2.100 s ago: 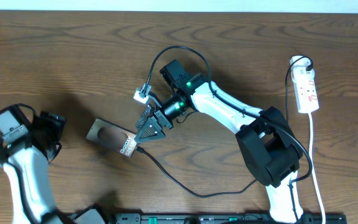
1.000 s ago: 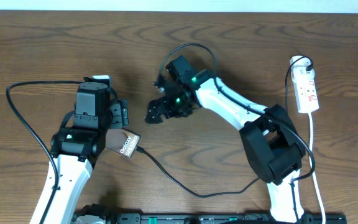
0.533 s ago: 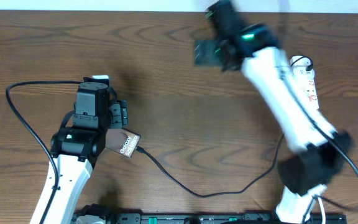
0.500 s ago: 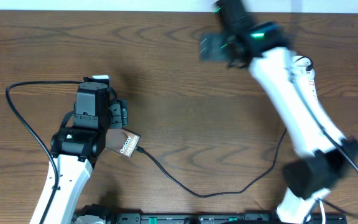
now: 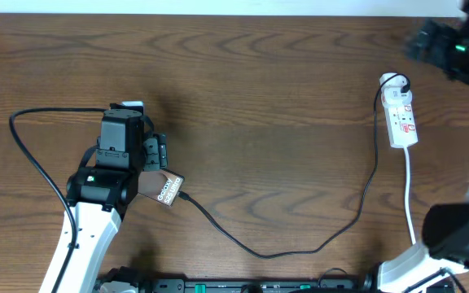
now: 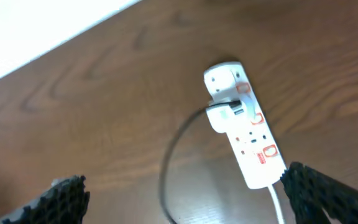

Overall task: Plug charger to phone and switch on socket
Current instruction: 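Move the right gripper over the white power strip's switch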

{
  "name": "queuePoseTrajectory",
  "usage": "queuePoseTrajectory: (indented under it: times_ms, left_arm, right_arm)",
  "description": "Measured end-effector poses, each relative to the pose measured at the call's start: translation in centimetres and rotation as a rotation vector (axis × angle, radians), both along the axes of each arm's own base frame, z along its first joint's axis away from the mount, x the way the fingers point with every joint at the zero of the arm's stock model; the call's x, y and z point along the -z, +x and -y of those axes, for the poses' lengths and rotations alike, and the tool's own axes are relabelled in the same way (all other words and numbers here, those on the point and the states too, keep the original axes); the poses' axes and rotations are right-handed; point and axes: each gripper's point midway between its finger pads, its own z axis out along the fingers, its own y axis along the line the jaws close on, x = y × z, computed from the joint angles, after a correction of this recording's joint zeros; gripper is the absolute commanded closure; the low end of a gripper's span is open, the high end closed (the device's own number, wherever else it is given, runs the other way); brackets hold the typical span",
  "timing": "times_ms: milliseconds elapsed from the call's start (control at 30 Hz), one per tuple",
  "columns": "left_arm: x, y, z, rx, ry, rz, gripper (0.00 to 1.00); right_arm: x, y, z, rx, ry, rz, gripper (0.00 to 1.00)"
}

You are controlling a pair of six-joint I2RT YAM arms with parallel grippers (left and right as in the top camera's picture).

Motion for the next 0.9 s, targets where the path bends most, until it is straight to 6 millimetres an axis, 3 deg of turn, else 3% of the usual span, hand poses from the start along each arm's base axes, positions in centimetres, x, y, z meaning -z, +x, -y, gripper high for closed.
queuePoseTrajectory:
  times_ms: [167,267,333,367,667,900]
  left_arm:
    - [0.0,0.0,0.0,0.000,0.000,0.000,0.18]
    - [0.0,0.0,0.0,0.000,0.000,0.000,0.18]
    - [0.0,0.0,0.0,0.000,0.000,0.000,0.18]
    - [0.0,0.0,0.0,0.000,0.000,0.000,0.18]
    - [0.1,-0.1,0.0,0.000,0.001,-0.006,0.18]
    - [0.1,-0.1,0.0,0.000,0.001,-0.007,0.18]
  right_arm:
    - [2.0,-0.7,2.8,-0.074,0.111,-0.003,0.02]
    - [3.0,-0.7,3.3,-0.129,0.134,-0.002,0.15]
    - [4.0,-0.5,3.0,-0.188,0.134,-0.003,0.15]
    - [4.6,-0.4,2.7,-0.215,0.134,-0.009,0.01]
    - [11.1,0.5,2.7,-0.279,0.186,-0.120,0.01]
    - [13.8,1.6,3.1,-0.291,0.189,-0.130,0.01]
